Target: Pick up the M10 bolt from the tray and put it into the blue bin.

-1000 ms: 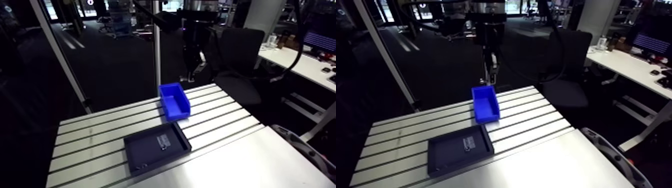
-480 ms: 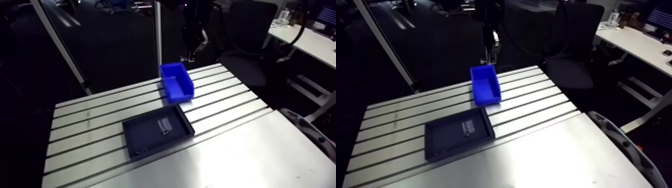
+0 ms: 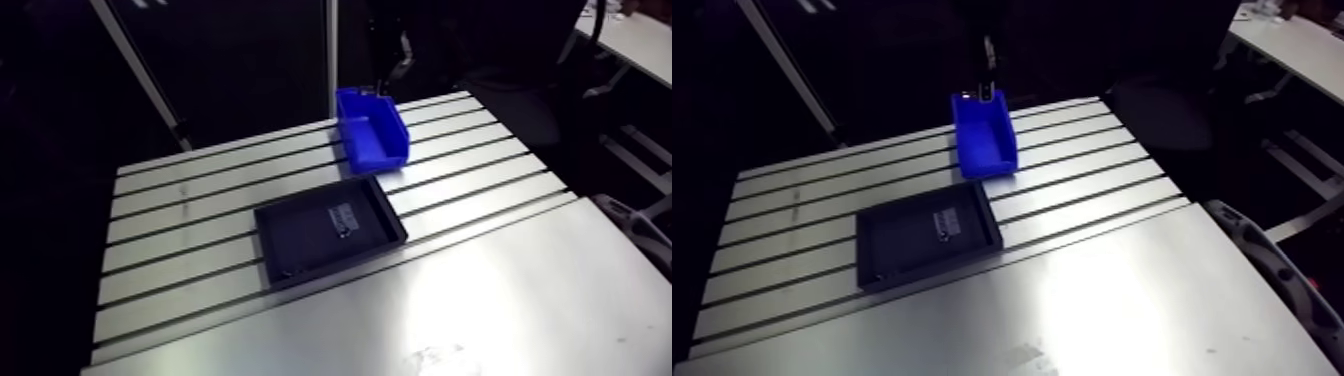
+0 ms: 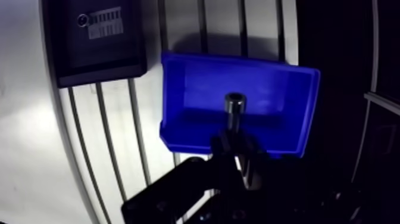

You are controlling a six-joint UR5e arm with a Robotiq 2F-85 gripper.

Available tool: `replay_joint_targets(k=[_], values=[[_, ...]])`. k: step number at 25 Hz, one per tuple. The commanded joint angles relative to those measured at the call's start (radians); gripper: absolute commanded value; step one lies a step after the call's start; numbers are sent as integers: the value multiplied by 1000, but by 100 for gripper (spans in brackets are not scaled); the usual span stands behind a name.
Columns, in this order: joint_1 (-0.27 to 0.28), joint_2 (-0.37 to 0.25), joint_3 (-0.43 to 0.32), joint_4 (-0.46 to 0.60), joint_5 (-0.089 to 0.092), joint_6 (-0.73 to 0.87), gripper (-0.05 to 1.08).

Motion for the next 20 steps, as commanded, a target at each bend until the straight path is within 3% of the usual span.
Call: replay_joint_targets(k=[1,13,16,20], values=[[10,30,-2,-30,-7,29,103],[13,69,12,-73,-11,68,103],[26,83,12,-83,-23,69,103],[27,89,14,-83,-23,69,103]])
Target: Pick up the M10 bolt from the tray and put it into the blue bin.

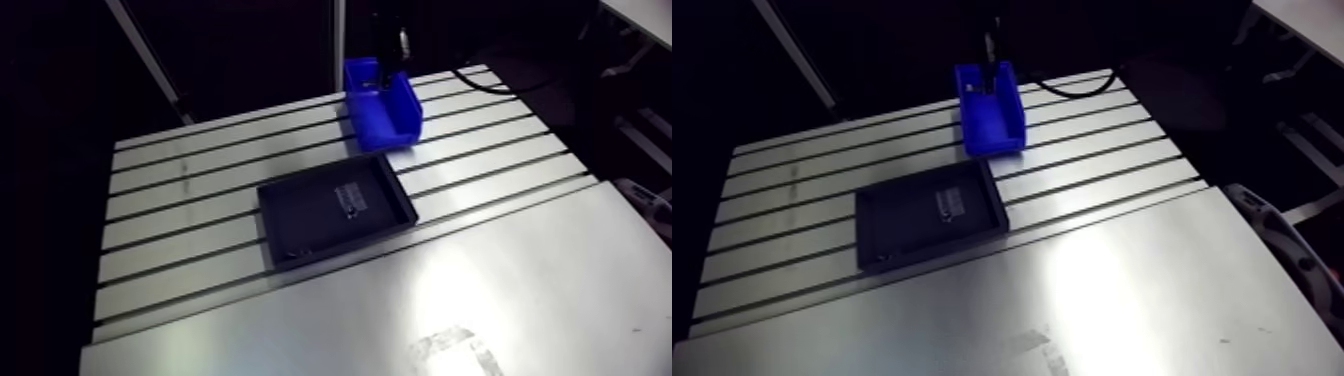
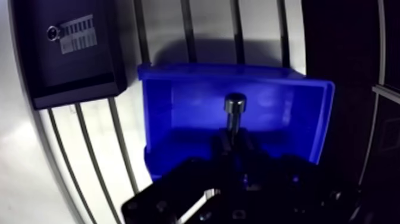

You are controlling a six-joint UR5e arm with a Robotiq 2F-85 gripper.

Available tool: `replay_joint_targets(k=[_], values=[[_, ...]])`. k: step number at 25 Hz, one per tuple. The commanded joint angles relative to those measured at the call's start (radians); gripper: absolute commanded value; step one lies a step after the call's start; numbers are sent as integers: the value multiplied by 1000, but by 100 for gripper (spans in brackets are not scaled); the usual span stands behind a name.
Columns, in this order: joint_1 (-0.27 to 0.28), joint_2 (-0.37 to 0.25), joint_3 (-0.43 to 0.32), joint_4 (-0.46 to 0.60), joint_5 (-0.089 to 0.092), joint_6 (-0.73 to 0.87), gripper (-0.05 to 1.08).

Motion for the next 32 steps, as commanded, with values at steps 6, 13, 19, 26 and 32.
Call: replay_joint_targets(k=[6,13,19,26,32], values=[[5,15,5,-28,-5,3,103],[-1,18,5,-30,-7,-3,103],[-10,23,5,-34,-8,-5,103],[-12,44,10,-44,-16,0,103],[-10,52,48,-102,-33,-2,103]])
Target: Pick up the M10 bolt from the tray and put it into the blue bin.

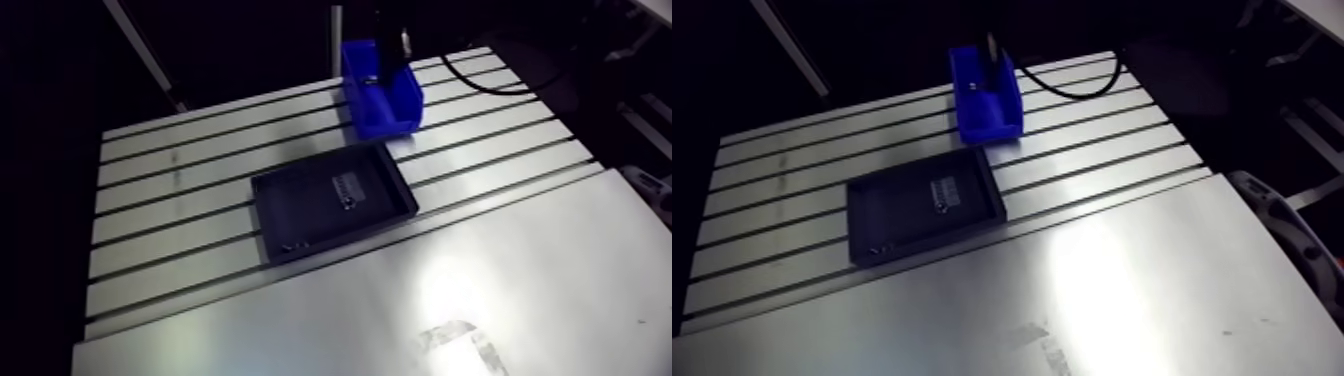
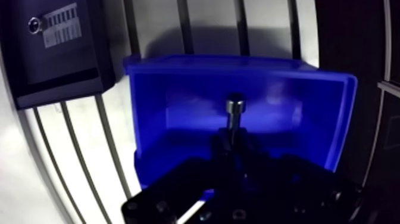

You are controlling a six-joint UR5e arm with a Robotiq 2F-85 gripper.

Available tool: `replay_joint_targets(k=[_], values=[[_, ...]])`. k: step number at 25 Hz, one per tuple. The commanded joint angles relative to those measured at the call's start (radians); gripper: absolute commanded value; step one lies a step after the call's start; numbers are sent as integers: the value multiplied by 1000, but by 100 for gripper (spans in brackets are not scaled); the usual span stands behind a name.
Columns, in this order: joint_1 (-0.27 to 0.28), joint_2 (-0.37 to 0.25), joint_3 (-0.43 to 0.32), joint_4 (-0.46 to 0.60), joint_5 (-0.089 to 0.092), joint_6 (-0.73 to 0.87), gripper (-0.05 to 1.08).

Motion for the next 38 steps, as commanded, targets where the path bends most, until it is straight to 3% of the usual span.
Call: replay_joint_targets(k=[1,13,14,15,16,17,18,23,31,38], values=[[0,8,38,-49,-14,0,103],[-3,32,56,-89,-29,0,99],[-3,32,58,-89,-29,1,92],[-3,32,58,-87,-28,0,72],[-1,32,58,-89,-29,8,36],[-1,31,56,-87,-29,8,15],[-1,31,59,-86,-29,8,2],[0,6,59,-75,-22,26,1],[13,-93,-2,86,-9,81,1],[36,-184,-71,209,-2,305,1]])
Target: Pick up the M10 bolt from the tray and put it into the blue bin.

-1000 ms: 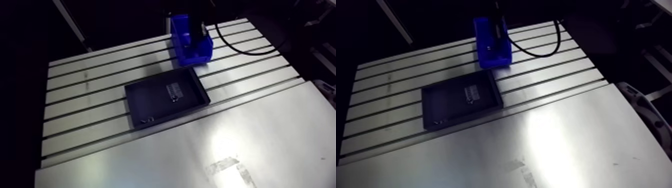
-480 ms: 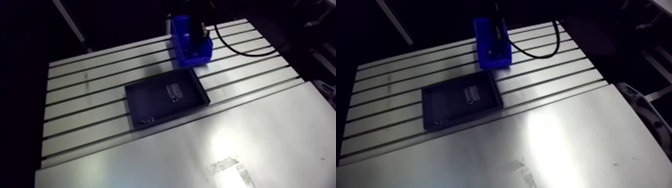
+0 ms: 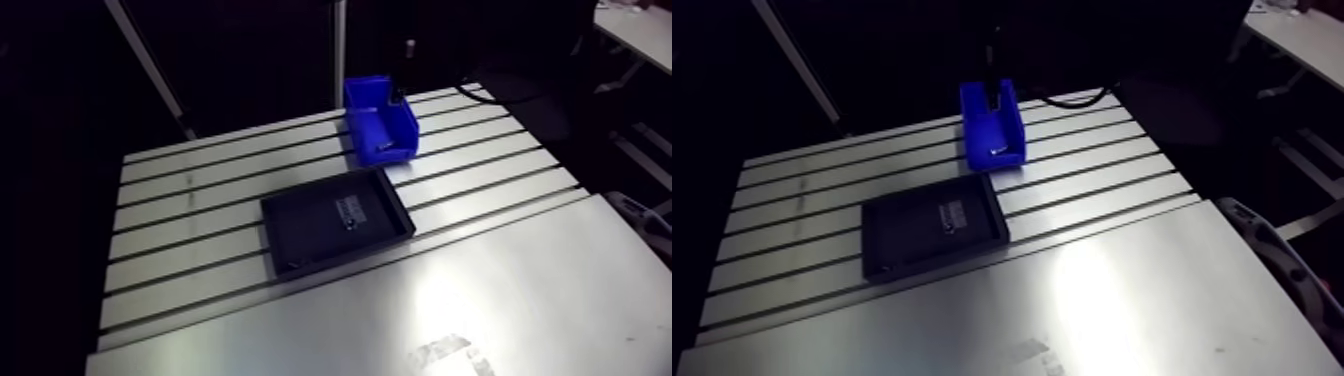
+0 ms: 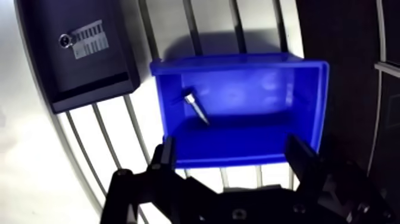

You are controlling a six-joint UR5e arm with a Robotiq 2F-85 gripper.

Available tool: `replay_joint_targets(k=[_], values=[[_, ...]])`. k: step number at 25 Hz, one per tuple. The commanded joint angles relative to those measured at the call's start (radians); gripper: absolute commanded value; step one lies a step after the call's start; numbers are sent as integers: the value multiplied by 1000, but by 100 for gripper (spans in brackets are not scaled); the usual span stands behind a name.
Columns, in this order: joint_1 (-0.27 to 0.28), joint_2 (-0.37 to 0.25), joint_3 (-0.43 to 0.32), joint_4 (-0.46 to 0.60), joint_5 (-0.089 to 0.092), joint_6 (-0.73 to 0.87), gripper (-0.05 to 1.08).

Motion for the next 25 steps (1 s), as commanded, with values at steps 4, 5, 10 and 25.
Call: replay_joint_targets(k=[4,5,10,25], values=[[36,-183,-64,175,13,386,1],[36,-208,-68,195,20,461,1],[40,-280,-93,286,88,748,1],[55,-458,-2,424,37,1287,1]])
